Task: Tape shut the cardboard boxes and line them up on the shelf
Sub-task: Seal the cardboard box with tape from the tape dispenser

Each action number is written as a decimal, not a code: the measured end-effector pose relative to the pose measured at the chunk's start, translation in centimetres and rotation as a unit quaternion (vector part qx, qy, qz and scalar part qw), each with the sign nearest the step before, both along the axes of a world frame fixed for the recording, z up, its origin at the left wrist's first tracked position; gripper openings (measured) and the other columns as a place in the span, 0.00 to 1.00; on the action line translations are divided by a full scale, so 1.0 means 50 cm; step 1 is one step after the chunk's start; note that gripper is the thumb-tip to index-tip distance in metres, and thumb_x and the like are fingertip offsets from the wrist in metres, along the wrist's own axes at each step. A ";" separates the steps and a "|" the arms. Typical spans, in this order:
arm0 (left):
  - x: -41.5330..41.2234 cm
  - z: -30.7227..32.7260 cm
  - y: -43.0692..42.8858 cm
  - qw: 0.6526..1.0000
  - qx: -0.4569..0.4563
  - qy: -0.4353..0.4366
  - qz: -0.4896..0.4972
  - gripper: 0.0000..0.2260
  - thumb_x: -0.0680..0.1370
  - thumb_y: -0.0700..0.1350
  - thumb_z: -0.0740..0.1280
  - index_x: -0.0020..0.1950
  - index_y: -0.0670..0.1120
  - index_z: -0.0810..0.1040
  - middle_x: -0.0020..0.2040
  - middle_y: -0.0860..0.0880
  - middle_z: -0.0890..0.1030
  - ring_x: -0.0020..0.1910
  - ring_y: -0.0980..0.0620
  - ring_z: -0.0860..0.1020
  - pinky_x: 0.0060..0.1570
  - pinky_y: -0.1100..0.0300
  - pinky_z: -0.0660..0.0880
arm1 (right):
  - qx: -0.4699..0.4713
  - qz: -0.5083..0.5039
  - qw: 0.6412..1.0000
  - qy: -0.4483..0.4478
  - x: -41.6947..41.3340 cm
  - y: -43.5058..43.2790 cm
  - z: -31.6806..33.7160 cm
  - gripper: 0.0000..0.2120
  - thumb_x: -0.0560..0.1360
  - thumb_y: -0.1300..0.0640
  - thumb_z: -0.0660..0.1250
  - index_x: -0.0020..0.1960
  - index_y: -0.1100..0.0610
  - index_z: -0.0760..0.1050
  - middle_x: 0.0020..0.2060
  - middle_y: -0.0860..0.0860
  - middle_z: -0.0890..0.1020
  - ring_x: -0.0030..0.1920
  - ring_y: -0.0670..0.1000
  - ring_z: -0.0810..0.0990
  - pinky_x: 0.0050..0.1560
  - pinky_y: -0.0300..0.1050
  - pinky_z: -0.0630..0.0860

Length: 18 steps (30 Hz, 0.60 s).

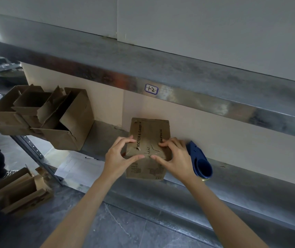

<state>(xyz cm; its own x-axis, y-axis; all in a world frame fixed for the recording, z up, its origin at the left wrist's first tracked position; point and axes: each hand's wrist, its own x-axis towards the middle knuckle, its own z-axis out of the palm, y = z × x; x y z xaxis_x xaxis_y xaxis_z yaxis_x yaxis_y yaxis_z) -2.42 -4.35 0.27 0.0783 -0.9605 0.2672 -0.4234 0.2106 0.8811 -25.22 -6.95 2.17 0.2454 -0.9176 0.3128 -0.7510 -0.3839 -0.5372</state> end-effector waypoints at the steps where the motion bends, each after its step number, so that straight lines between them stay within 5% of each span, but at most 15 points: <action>1: 0.000 0.000 0.000 1.000 -0.001 -0.003 0.000 0.27 0.64 0.65 0.76 0.59 0.57 0.78 0.61 0.65 0.74 0.64 0.66 0.71 0.57 0.45 0.79 | -0.003 0.000 1.000 0.004 0.000 0.000 0.000 0.31 0.67 0.26 0.62 0.58 0.47 0.75 0.57 0.42 0.74 0.59 0.45 0.68 0.46 0.41 0.74; 11: 0.001 0.005 0.003 1.000 -0.007 -0.020 0.000 0.28 0.63 0.64 0.77 0.59 0.56 0.78 0.60 0.67 0.74 0.63 0.70 0.70 0.58 0.48 0.78 | -0.005 0.001 0.999 0.035 0.002 0.005 0.000 0.33 0.67 0.26 0.61 0.60 0.49 0.75 0.59 0.44 0.74 0.60 0.46 0.67 0.47 0.44 0.76; 15: 0.021 0.011 -0.001 1.000 0.004 0.007 -0.025 0.27 0.63 0.59 0.79 0.59 0.53 0.80 0.63 0.61 0.76 0.64 0.65 0.72 0.61 0.45 0.77 | 0.020 0.038 0.999 0.026 -0.013 0.004 0.004 0.34 0.68 0.25 0.60 0.63 0.48 0.75 0.60 0.42 0.73 0.62 0.45 0.66 0.54 0.47 0.75; 18: 0.050 0.014 -0.003 0.999 0.010 0.018 -0.029 0.25 0.64 0.55 0.80 0.59 0.53 0.80 0.64 0.60 0.76 0.65 0.63 0.72 0.59 0.54 0.77 | 0.025 0.092 0.995 0.042 -0.021 0.005 0.013 0.34 0.69 0.26 0.60 0.66 0.46 0.75 0.62 0.42 0.73 0.65 0.46 0.66 0.62 0.52 0.72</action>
